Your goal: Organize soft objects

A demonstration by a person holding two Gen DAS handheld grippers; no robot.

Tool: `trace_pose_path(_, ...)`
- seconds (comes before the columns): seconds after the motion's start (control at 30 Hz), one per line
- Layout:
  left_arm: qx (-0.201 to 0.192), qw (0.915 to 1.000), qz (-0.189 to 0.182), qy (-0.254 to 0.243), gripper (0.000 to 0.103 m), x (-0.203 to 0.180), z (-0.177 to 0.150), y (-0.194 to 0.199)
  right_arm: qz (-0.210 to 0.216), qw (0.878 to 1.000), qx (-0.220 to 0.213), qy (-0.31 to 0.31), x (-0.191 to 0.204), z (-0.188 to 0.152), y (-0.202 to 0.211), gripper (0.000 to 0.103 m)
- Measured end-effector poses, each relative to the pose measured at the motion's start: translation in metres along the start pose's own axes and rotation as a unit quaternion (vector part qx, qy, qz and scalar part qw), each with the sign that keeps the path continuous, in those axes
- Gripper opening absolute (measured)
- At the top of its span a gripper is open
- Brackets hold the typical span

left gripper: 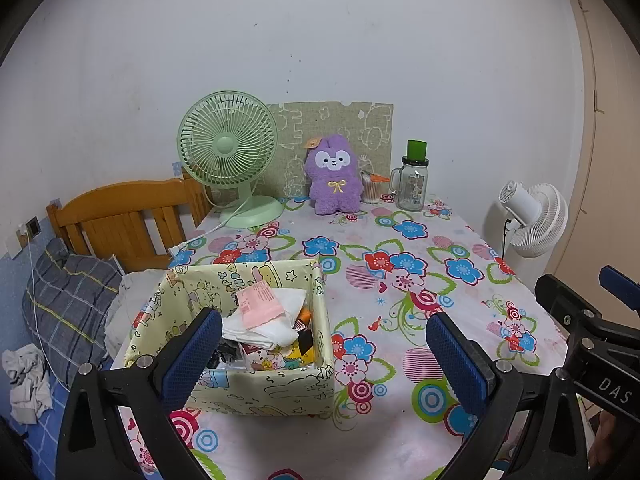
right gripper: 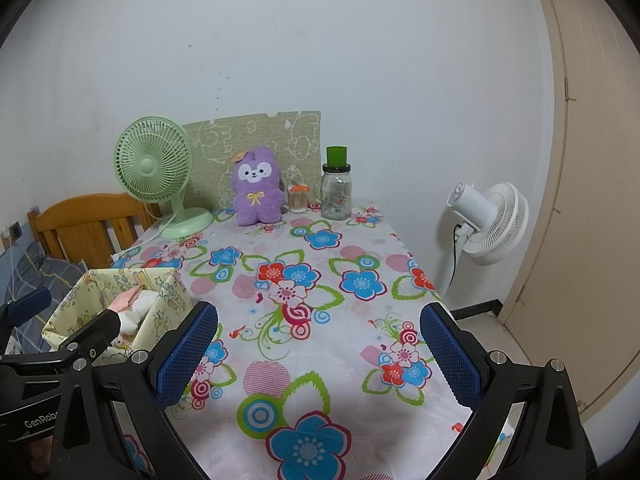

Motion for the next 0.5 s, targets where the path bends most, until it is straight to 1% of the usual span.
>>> trace_pose_path(0.5,0.0,1.0,0.0,0.0,0.103,0.0001,0.0,0.0004,0.0,1.0,0.0,0.0,-0.0001,0.0,0.0009,0.102)
Point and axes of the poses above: each gripper's, at about its wrist camera, not at the fingertips, and y roughly against the way its jaws point, x to its left, z to its top, the point moved 6 cm from there along -y, roughly the way its jaws point, and after that the axes turned 4 degrees about -y, right-handed, at the moved point
